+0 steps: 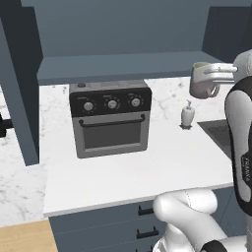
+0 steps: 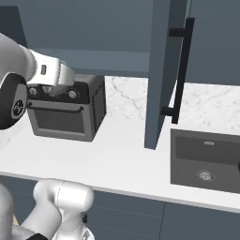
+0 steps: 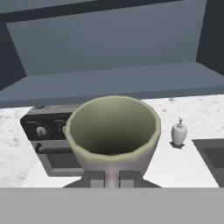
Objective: Gather all objects into one cabinet and sort the glasses and bowls to opposite sides.
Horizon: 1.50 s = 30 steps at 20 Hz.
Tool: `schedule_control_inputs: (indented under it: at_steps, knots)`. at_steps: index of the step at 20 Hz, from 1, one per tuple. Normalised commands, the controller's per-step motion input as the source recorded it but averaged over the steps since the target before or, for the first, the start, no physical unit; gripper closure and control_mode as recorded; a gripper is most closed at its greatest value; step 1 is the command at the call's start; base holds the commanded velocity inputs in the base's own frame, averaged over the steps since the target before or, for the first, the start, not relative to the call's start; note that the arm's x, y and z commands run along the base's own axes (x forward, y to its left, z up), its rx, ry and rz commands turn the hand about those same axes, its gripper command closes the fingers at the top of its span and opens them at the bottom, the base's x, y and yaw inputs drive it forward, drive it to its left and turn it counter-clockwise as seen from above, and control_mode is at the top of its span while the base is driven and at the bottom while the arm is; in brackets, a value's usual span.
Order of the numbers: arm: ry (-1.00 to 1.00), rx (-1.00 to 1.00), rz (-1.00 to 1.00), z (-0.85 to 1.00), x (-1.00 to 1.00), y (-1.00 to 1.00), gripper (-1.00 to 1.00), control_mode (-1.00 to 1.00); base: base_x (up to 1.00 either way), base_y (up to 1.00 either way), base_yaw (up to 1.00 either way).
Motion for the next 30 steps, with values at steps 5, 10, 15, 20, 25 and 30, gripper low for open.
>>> schedule_control_inputs:
  at_steps: [5,10,15,20,25,30]
  knots:
    - [0.05,0.04,-0.06,-0.01,-0.58,0.00,1.00,-1.00,0.00,0.00,0.00]
    - [0.09,0.00,0.00,-0.33,-0.37,0.00,1.00,-1.00,0.00,0.00,0.00]
    - [0.09,0.00,0.00,-0.40,-0.34,0.00,1.00,-1.00,0.00,0.00,0.00]
    - [0.00,0.00,0.00,-0.03,-0.17,0.00,1.00,-1.00,0.00,0.00,0.00]
    - [0.00,0.00,0.00,0.00,-0.09,0.02,1.00,-1.00,0.00,0.00,0.00]
    - [0.00,0.00,0.00,0.00,-0.02,0.00,1.00,1.00,-0.50,0.00,0.00]
